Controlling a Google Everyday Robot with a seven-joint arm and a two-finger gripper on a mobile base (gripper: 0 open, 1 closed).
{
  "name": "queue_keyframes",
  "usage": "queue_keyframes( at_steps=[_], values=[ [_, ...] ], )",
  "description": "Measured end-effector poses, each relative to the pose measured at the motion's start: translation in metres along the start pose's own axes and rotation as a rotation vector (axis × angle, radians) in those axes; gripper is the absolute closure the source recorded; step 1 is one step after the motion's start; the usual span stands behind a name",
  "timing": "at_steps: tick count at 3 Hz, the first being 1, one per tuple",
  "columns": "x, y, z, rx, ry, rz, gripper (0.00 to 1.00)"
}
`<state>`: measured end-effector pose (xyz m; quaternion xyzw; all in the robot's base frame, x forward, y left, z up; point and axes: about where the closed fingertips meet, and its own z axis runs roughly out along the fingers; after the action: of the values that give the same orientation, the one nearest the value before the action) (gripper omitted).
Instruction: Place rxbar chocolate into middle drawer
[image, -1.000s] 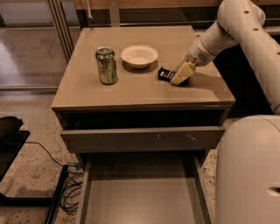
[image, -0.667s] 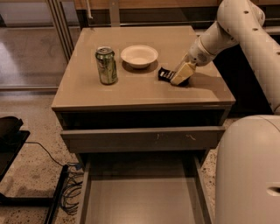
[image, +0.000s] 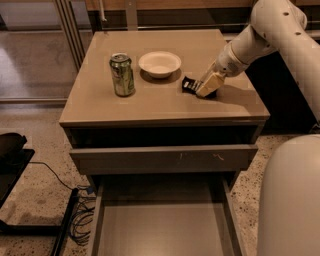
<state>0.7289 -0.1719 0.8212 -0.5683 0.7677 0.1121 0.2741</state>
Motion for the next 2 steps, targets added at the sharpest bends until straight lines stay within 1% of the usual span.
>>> queue_keyframes(
  at_steps=[1,2],
  values=[
    [0.000,0.028,-0.048,0.080,-0.069,-0.044,1.00],
    [0.006,0.077,-0.086,0.127,-0.145,-0.075,1.00]
  ],
)
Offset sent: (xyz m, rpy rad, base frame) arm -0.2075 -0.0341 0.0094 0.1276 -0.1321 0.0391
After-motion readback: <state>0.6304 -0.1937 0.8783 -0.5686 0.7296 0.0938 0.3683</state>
